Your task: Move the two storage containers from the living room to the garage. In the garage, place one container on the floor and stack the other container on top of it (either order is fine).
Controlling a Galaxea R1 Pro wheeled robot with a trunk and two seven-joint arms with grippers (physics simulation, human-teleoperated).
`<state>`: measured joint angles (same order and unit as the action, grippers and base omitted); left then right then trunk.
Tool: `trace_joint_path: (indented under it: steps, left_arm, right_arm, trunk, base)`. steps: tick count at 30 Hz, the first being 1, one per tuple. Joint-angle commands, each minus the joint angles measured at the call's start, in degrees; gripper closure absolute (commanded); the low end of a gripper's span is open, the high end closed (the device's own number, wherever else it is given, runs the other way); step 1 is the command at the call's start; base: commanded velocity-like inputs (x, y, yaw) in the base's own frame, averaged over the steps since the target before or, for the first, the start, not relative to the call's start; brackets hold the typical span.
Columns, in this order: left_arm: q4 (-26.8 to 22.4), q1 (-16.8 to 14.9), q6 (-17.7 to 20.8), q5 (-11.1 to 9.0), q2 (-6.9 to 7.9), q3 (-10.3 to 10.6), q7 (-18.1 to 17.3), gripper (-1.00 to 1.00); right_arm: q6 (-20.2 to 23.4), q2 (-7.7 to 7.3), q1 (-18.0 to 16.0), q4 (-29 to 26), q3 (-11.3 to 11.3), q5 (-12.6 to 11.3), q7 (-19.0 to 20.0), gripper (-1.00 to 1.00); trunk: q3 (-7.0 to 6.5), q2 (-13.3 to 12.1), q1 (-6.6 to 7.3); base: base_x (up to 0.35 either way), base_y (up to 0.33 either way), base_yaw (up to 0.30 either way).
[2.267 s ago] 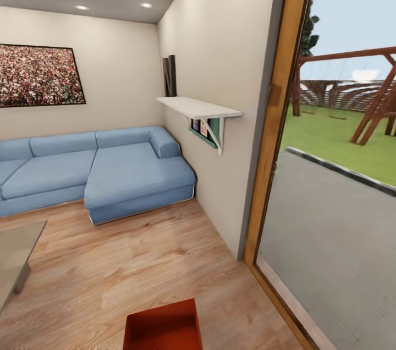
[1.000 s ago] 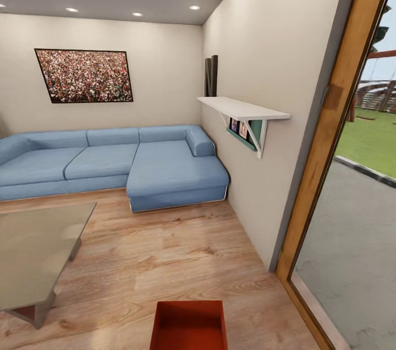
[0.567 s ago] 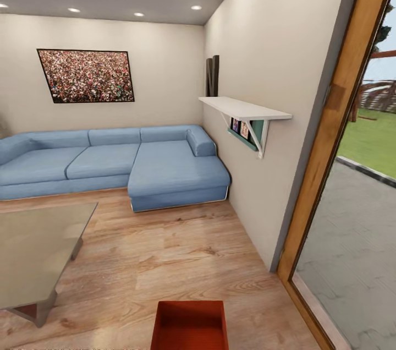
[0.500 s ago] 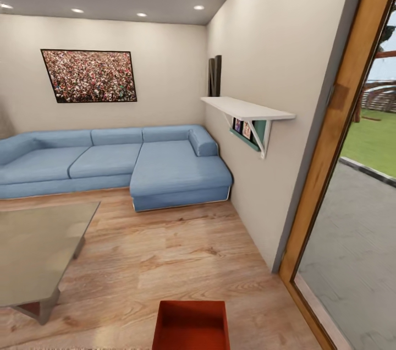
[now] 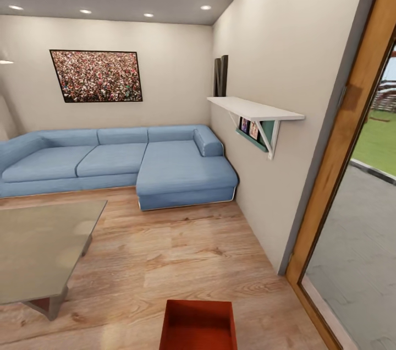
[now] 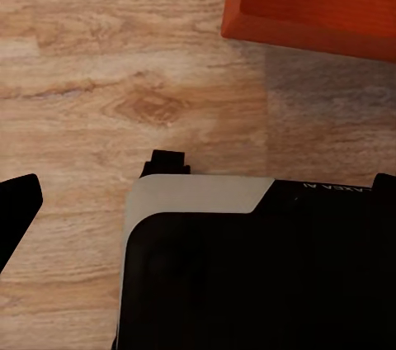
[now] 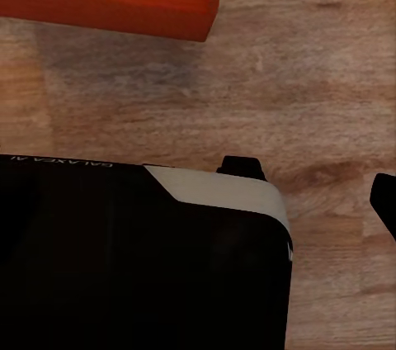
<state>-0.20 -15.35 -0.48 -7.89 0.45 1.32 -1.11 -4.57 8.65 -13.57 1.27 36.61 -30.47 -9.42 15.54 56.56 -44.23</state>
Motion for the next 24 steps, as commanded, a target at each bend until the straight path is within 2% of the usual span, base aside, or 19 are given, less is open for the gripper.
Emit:
trace_joint_path:
  steps: [1,12,24]
  left_arm:
    - [0.02,-0.03,-0.05,-0.55,0.02,0.17,-0.12,-1.00]
    - [0.02,-0.03,-0.09,-0.57,0.08,0.17,-0.12,-1.00]
    - [0.02,-0.03,-0.08,-0.63,0.08,0.17,-0.11,-1.00]
  right_arm:
    - [-0.27,0.05,-0.06,0.13,0.48,-0.55,-0.07,-1.00]
    - [-0.27,0.05,-0.06,0.13,0.47,-1.06,-0.07,-1.00]
    - [-0.27,0.05,-0.06,0.13,0.42,-1.00,-0.07,-1.00]
  trunk:
    - [0.07,0.05,0.00]
    - [0.07,0.05,0.00]
    - [0.07,0.05,0.00]
  base:
    - [0.000,0.011,0.000]
    - [0.000,0.002,-0.066]
    - [0.000,0.000,-0.007]
